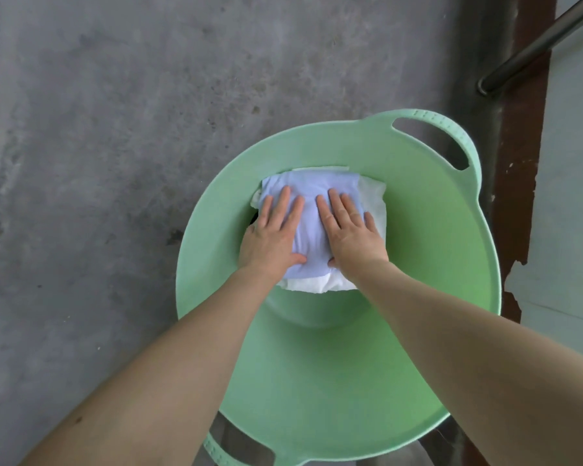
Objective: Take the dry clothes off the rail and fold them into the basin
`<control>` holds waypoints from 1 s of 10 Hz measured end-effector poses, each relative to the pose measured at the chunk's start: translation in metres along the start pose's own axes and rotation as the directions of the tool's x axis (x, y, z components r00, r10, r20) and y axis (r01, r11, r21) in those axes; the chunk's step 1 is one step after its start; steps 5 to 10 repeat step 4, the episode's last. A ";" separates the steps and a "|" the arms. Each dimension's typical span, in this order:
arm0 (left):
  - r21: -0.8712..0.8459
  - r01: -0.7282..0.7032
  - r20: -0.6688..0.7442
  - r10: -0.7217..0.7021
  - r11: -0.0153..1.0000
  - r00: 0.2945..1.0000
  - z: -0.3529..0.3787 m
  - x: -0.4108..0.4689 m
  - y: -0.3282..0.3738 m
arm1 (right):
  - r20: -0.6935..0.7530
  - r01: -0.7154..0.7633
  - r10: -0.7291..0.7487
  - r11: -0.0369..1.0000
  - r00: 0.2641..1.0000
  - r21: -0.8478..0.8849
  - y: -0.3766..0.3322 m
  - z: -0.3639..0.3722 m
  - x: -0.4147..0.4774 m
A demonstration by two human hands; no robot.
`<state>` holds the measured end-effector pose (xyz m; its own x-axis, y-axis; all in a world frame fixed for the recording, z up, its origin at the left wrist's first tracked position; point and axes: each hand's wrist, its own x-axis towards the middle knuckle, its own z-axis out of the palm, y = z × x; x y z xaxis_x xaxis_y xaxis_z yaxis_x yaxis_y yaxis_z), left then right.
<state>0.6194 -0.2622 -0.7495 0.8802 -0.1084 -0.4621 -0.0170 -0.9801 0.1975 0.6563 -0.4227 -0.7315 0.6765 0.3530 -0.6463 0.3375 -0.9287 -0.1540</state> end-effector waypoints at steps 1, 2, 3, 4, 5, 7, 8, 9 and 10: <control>-0.010 0.031 0.086 -0.030 0.999 0.996 -0.007 0.004 0.003 | 0.041 -0.005 0.005 1.000 0.999 0.006 0.003 -0.005 0.003; -0.042 0.072 0.157 -0.065 0.997 0.985 -0.021 0.001 0.009 | 0.055 0.004 -0.004 1.000 0.998 -0.003 0.003 -0.016 -0.002; -0.124 0.110 0.160 -0.090 0.986 0.983 -0.040 -0.010 0.017 | 0.061 0.009 -0.010 1.000 0.998 0.028 -0.001 -0.034 -0.015; -0.139 0.141 0.097 -0.128 0.980 0.987 -0.058 -0.020 0.028 | -0.039 0.005 0.000 0.994 0.999 0.106 0.001 -0.048 -0.029; -0.139 0.141 0.097 -0.128 0.980 0.987 -0.058 -0.020 0.028 | -0.039 0.005 0.000 0.994 0.999 0.106 0.001 -0.048 -0.029; -0.139 0.141 0.097 -0.128 0.980 0.987 -0.058 -0.020 0.028 | -0.039 0.005 0.000 0.994 0.999 0.106 0.001 -0.048 -0.029; -0.139 0.141 0.097 -0.128 0.980 0.987 -0.058 -0.020 0.028 | -0.039 0.005 0.000 0.994 0.999 0.106 0.001 -0.048 -0.029; -0.139 0.141 0.097 -0.128 0.980 0.987 -0.058 -0.020 0.028 | -0.039 0.005 0.000 0.994 0.999 0.106 0.001 -0.048 -0.029; -0.139 0.141 0.097 -0.128 0.980 0.987 -0.058 -0.020 0.028 | -0.039 0.005 0.000 0.994 0.999 0.106 0.001 -0.048 -0.029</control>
